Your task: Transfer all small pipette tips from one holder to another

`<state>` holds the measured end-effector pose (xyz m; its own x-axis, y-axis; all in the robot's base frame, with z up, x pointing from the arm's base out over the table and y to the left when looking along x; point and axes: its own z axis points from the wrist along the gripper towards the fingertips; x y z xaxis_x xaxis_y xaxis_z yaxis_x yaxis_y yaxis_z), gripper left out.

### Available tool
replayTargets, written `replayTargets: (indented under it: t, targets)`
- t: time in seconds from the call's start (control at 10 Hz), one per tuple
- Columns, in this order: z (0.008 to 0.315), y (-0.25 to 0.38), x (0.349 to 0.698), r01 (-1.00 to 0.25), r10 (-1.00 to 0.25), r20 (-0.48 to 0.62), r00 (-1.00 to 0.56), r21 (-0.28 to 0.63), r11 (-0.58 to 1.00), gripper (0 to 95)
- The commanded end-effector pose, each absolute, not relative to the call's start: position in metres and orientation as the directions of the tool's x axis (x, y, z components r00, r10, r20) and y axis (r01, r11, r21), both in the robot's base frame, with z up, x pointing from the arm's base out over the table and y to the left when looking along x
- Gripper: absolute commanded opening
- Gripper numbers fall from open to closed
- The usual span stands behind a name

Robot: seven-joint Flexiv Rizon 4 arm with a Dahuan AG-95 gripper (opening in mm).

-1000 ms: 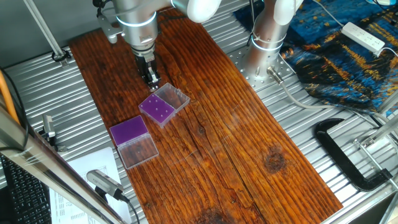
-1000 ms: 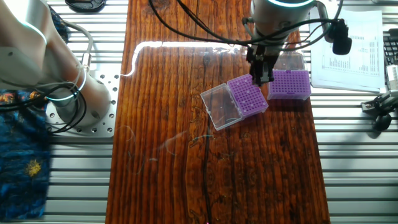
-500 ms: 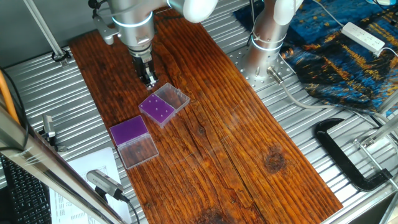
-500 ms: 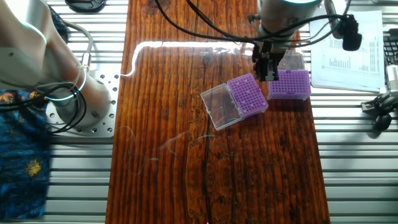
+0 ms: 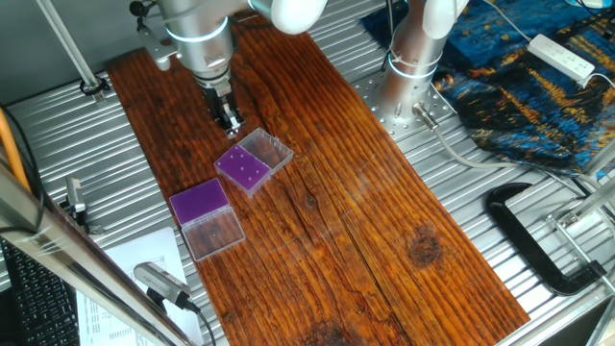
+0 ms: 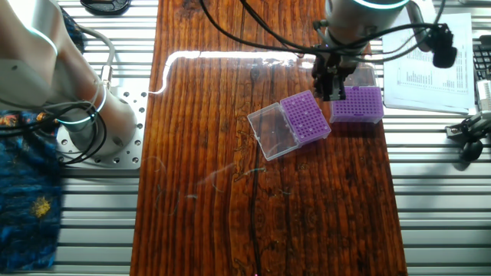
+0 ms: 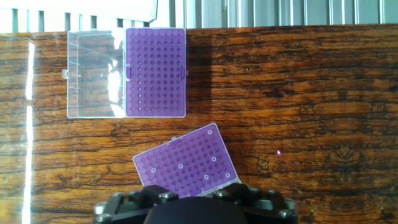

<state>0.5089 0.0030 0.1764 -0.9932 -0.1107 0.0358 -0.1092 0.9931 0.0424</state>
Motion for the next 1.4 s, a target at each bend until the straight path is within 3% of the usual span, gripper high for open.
replayTargets:
  t: [0.1,0.6,1.4]
  targets:
    - [0.173,0.003,0.510,-0.169,-0.171,0.059,-0.983,0.047,0.985,0.0]
    - [0.156,0.013,0.516,-0.299,-0.303,0.057,-0.951,0.069,0.952,0.0]
    - [0.134,0.044,0.520,-0.314,-0.318,0.058,-0.946,0.066,0.947,0.0]
